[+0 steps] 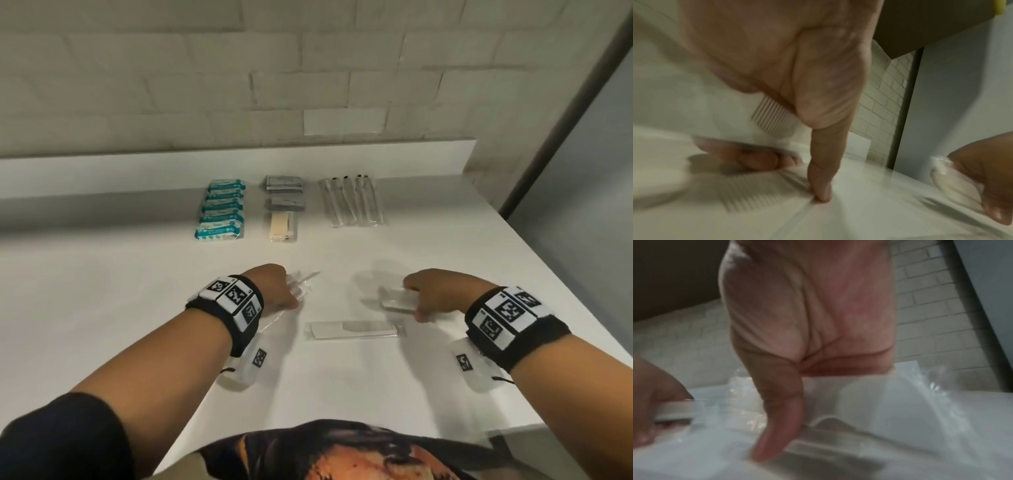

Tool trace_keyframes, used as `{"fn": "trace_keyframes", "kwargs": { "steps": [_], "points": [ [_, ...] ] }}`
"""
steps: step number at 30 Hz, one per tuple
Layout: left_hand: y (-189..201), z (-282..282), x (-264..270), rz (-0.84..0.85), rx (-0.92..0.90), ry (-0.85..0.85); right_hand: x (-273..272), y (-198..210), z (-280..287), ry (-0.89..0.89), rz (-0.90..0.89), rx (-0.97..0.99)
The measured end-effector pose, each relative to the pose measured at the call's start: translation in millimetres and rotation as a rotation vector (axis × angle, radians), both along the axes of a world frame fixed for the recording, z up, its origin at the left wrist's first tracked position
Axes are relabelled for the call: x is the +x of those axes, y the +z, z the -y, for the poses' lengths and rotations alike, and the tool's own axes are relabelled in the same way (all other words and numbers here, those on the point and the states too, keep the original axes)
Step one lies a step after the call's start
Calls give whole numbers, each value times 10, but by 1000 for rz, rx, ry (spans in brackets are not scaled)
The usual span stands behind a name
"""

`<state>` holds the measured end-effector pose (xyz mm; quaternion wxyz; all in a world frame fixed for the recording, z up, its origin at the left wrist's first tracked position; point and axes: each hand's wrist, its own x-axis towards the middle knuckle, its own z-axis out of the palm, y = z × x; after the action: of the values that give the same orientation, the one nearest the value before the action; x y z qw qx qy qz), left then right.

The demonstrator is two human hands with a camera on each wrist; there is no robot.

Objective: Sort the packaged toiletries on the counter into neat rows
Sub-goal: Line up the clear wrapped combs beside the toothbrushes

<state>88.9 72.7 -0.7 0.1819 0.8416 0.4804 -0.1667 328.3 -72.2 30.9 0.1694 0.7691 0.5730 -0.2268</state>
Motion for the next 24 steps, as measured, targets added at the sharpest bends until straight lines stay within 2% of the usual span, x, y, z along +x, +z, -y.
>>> {"fn": "trace_keyframes", "kwargs": {
  "steps": [2,4,9,12,15,18,21,24],
  "points": [
    [-2,-21,-12,-7,-12,-12,-201,51,-18,-9,-95,78],
    [7,-24,-10,-1,-23,-21,-474,10,-54,60,-136,57],
    [1,58,-19,-16,-15,-66,-882,-248,-96,223,36,50],
    [-16,61,-28,-94,-38,-129,-861,-244,-61,192,-2,42],
    [-1,48,18,-67,3,-168,-812,-234,43,90,-105,42],
    [30,53,137,75,31,-135,-733,-226,127,114,-70,38],
    [35,61,374,321,10,-53,-572,-224,199,100,-61,55],
    [150,146,690,721,-151,146,-218,-171,275,-2,-85,89]
  ]
}}
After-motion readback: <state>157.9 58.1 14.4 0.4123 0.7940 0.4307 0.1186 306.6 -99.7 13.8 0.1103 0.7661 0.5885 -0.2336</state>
